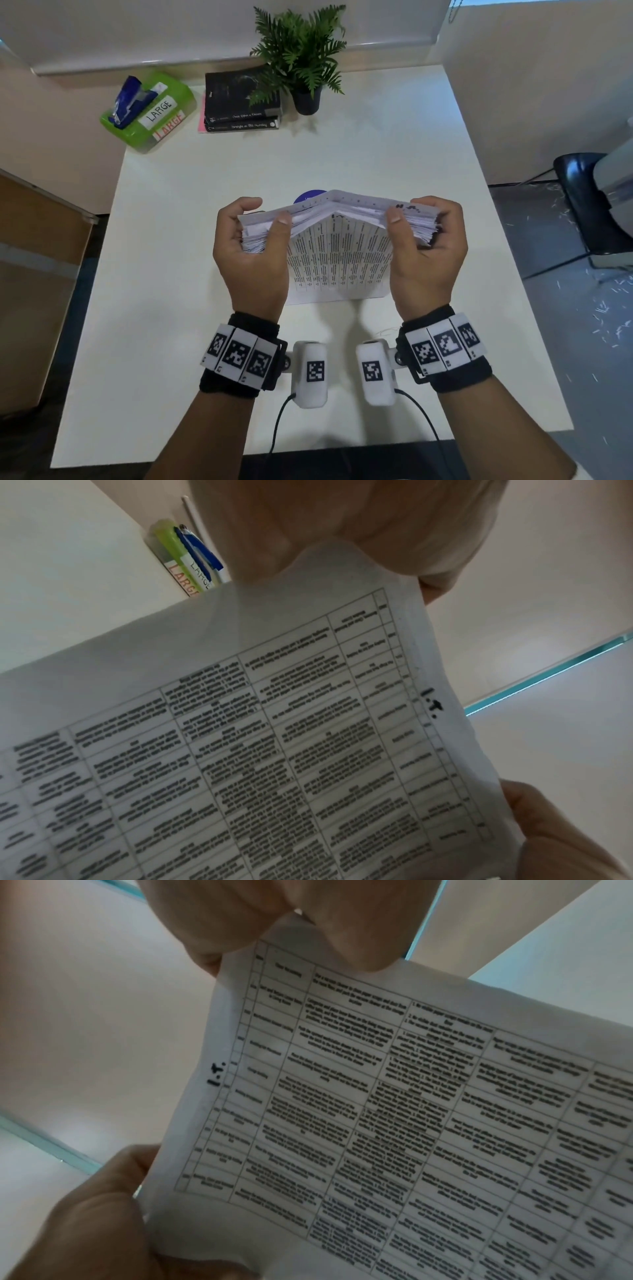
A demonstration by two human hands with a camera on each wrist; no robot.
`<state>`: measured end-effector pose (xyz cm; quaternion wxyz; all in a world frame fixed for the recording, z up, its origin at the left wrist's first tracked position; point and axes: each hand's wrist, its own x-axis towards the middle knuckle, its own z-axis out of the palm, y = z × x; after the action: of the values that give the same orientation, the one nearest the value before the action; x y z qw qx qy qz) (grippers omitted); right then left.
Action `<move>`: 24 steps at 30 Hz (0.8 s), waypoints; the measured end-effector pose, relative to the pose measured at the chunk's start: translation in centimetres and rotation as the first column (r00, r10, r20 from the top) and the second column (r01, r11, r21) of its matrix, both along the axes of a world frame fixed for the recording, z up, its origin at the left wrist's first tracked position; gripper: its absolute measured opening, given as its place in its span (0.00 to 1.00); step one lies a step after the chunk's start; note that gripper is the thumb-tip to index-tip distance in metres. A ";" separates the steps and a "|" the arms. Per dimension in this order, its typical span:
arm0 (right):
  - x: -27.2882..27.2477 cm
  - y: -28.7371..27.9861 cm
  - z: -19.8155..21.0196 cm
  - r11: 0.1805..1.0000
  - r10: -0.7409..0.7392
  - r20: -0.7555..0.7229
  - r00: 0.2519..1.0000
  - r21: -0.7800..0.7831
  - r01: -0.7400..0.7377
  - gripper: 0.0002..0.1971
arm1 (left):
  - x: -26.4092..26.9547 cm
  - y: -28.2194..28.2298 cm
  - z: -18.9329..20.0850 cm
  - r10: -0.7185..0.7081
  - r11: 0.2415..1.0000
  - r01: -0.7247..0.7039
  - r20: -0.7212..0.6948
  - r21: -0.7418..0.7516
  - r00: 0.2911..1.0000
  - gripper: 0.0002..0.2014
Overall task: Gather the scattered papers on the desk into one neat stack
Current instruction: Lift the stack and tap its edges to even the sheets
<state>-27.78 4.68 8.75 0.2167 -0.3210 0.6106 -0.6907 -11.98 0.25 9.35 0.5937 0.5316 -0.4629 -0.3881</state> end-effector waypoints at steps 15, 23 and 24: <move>-3.0 1.0 0.2 0.879 0.473 -0.138 0.870 0.143 -0.455 0.38 | 3.0 -2.2 -0.2 -0.322 0.934 0.332 -0.088 0.131 0.943 0.20; -4.2 1.3 0.4 0.901 0.428 0.006 0.904 0.073 -0.427 0.28 | 4.1 -2.1 -0.4 -0.485 0.860 0.507 -0.203 0.066 0.850 0.32; -4.4 1.6 0.3 0.902 0.424 0.025 0.905 0.078 -0.425 0.28 | 4.4 -1.7 -1.1 -0.532 0.834 0.546 -0.148 0.077 0.833 0.41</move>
<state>-32.18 6.29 9.08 0.3771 -0.4343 0.5529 -0.6028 -7.54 -1.41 8.26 0.4547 0.3887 -0.5342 -0.5973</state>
